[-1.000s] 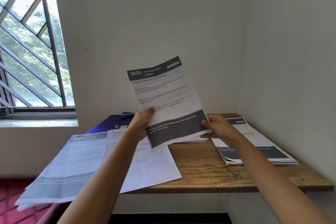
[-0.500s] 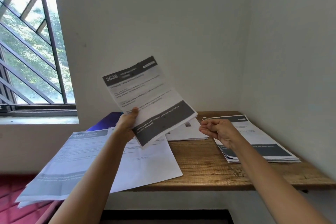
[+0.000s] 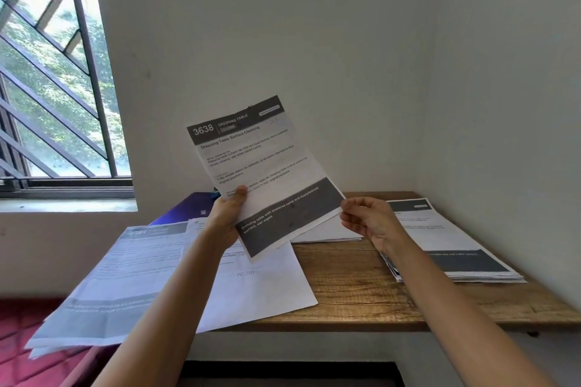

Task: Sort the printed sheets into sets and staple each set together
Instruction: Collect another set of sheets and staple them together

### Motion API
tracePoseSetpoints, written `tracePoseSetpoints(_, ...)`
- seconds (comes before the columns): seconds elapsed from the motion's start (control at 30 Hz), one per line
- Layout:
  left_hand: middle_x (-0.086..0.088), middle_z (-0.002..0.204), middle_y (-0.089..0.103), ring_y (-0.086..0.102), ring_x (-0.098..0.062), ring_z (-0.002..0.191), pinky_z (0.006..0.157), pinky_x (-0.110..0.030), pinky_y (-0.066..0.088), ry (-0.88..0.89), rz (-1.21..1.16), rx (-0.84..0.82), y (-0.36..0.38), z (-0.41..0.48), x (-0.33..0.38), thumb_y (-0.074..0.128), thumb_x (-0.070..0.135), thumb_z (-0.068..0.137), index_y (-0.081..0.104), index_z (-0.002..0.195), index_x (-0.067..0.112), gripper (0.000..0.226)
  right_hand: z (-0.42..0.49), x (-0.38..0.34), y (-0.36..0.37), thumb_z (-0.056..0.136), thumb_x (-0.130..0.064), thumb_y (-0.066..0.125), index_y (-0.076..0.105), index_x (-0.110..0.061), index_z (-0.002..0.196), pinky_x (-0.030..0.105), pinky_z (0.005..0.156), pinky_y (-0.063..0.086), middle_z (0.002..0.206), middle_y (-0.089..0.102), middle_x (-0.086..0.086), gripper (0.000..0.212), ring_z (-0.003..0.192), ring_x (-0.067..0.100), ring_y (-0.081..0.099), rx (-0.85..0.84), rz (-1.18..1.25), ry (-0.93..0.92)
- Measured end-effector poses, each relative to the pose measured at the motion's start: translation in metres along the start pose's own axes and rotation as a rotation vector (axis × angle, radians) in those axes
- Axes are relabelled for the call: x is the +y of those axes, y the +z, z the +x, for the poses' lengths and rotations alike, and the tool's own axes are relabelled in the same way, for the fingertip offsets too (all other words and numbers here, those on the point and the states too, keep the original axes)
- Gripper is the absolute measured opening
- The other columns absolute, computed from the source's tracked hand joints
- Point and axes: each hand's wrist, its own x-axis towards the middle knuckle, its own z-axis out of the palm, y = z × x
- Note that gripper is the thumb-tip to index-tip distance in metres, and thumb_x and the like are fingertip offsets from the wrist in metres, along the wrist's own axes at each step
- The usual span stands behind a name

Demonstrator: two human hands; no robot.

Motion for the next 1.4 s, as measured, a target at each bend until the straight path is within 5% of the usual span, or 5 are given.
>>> tracePoseSetpoints(0.17,-0.019,0.131,0.059,0.061,-0.033,0.106,0.095,-0.05,0.048,0.005,0.004,-0.017,-0.003,0.003,-0.002,0.054,0.017,0.097,0.051,0.132,0.004,0.038,0.002,0.004,-0.001,0.082,0.001,0.067,0.067,0.0,0.086,0.027,0.064,0.059,0.075,0.068,0.011,0.004,0.062,0.016,0.068,0.041,0.02,0.025)
tracePoseSetpoints(0.47,-0.011,0.109,0.067,0.066,-0.023,0.085,0.067,-0.038,0.054,0.001,-0.017,-0.001,-0.003,0.007,-0.004,0.057,0.02,0.095,0.056,0.12,0.009,0.027,0.006,0.008,0.002,0.091,0.002,0.055,0.065,0.0,0.09,0.029,0.063,0.06,0.068,0.071,0.011,0.01,0.061,0.017,0.07,0.043,0.203,0.1)
tracePoseSetpoints(0.7,-0.006,0.104,0.068,0.067,-0.024,0.087,0.073,-0.043,0.056,0.048,-0.109,0.024,0.017,0.007,-0.005,0.056,0.02,0.097,0.057,0.111,0.015,0.015,-0.018,0.029,0.042,0.091,-0.038,0.056,0.063,-0.005,0.107,0.041,0.087,0.056,0.106,0.07,0.018,0.037,0.096,0.03,0.068,-0.216,0.12,0.174)
tracePoseSetpoints(0.9,-0.006,0.102,0.069,0.067,-0.027,0.09,0.079,-0.046,0.057,0.059,-0.141,0.031,0.038,0.003,-0.011,0.054,0.022,0.098,0.055,0.113,0.016,0.016,-0.036,0.035,0.077,0.082,-0.012,0.074,0.061,-0.018,0.1,0.033,0.078,0.059,0.104,0.069,0.007,0.023,0.095,0.024,0.068,-0.265,-0.183,0.025)
tracePoseSetpoints(1.4,-0.008,0.102,0.066,0.064,-0.022,0.078,0.068,-0.042,0.055,0.014,-0.135,0.076,0.039,0.004,-0.016,0.055,0.021,0.098,0.052,0.117,0.013,0.02,-0.04,0.04,0.074,0.074,0.003,0.075,0.06,-0.009,0.106,0.024,0.067,0.057,0.1,0.071,0.009,0.038,0.094,0.022,0.068,-0.333,-0.158,0.035)
